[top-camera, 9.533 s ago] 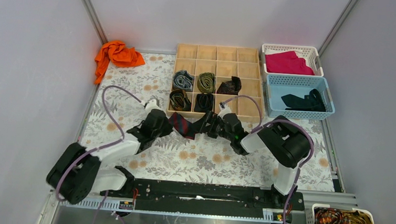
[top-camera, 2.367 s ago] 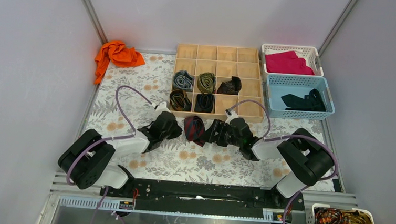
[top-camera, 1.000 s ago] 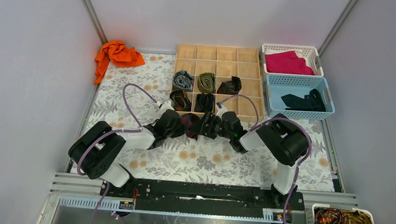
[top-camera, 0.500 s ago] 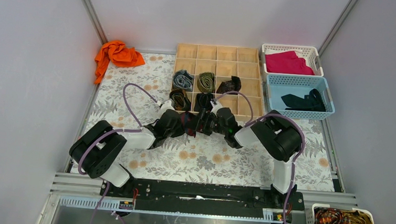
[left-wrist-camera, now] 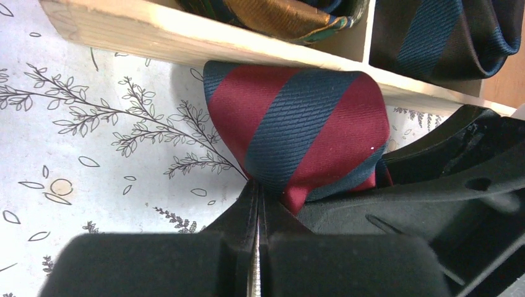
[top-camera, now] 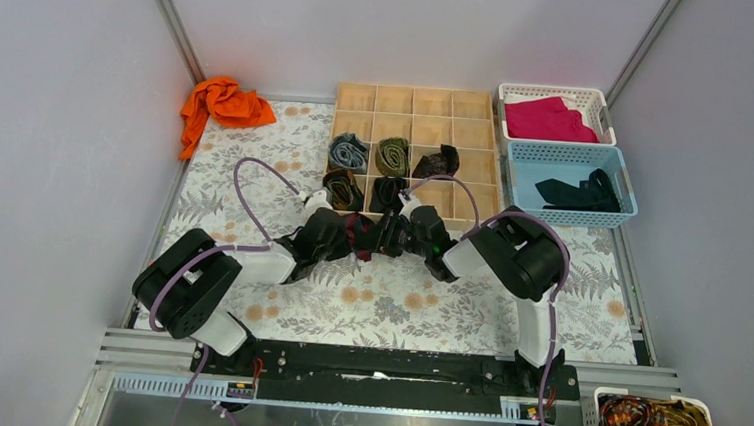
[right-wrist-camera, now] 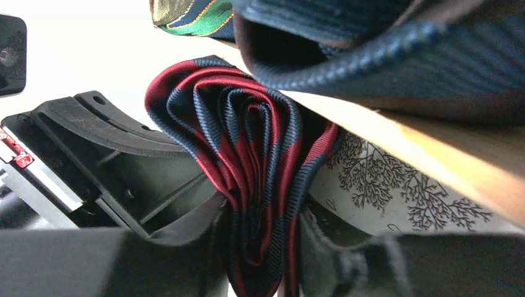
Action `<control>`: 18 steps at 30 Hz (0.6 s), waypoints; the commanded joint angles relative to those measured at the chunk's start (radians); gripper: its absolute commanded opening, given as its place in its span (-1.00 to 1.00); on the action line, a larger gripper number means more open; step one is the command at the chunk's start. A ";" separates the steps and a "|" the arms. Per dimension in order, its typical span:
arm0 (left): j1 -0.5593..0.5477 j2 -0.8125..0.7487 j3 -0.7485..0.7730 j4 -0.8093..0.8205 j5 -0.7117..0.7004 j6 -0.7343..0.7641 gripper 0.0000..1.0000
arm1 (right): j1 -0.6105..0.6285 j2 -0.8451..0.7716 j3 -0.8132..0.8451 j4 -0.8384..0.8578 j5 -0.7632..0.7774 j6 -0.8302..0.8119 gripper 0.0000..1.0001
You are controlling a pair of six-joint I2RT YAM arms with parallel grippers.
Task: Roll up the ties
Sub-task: Pick up the tie at the center of the board.
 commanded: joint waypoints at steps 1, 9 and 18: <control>-0.004 0.011 -0.028 -0.017 0.002 0.031 -1.00 | 0.010 0.037 0.014 -0.113 0.071 -0.082 -0.51; -0.004 -0.106 -0.045 -0.095 0.016 0.044 -1.00 | 0.037 -0.076 -0.012 -0.162 0.121 -0.151 -1.00; -0.004 -0.248 -0.058 -0.244 -0.038 0.043 -1.00 | 0.085 -0.264 0.001 -0.386 0.266 -0.310 -1.00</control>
